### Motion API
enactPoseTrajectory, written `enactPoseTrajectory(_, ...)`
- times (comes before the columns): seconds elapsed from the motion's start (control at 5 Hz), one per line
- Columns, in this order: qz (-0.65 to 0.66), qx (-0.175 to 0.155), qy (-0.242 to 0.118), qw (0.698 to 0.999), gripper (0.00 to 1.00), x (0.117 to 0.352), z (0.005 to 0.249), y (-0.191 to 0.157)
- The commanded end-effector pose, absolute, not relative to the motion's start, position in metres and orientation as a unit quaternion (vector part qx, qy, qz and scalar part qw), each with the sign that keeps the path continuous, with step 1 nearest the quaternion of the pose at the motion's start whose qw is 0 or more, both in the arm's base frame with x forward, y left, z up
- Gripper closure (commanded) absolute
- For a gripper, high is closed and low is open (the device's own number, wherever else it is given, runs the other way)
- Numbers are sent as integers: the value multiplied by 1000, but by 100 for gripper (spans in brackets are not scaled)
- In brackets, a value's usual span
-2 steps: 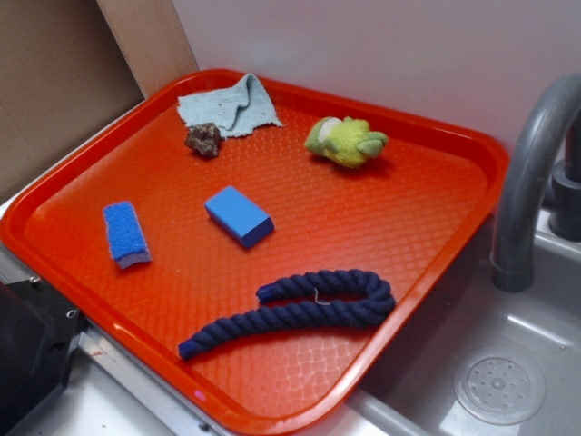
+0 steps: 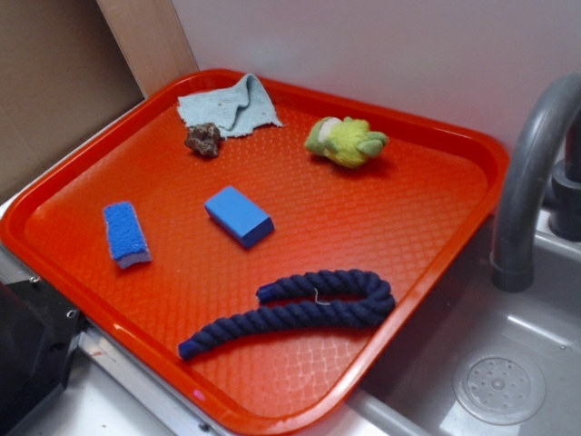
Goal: Grab the green animal.
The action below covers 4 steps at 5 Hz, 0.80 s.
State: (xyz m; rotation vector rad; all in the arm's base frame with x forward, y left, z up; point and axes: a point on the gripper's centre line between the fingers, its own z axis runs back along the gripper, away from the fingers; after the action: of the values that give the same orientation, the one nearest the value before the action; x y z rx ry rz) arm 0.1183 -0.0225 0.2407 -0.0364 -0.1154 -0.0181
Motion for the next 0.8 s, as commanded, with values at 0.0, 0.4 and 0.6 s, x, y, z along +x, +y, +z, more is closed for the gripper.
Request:
enactPoseTrajectory(0.0, -237, 3, -116, 965, 0, 184, 229, -26)
enactPoseTrajectory(0.4, -380, 61, -158, 909, 0, 241, 192, -43)
enactPoseTrajectory(0.6, -415, 72, -156, 893, 0, 278, 151, -59)
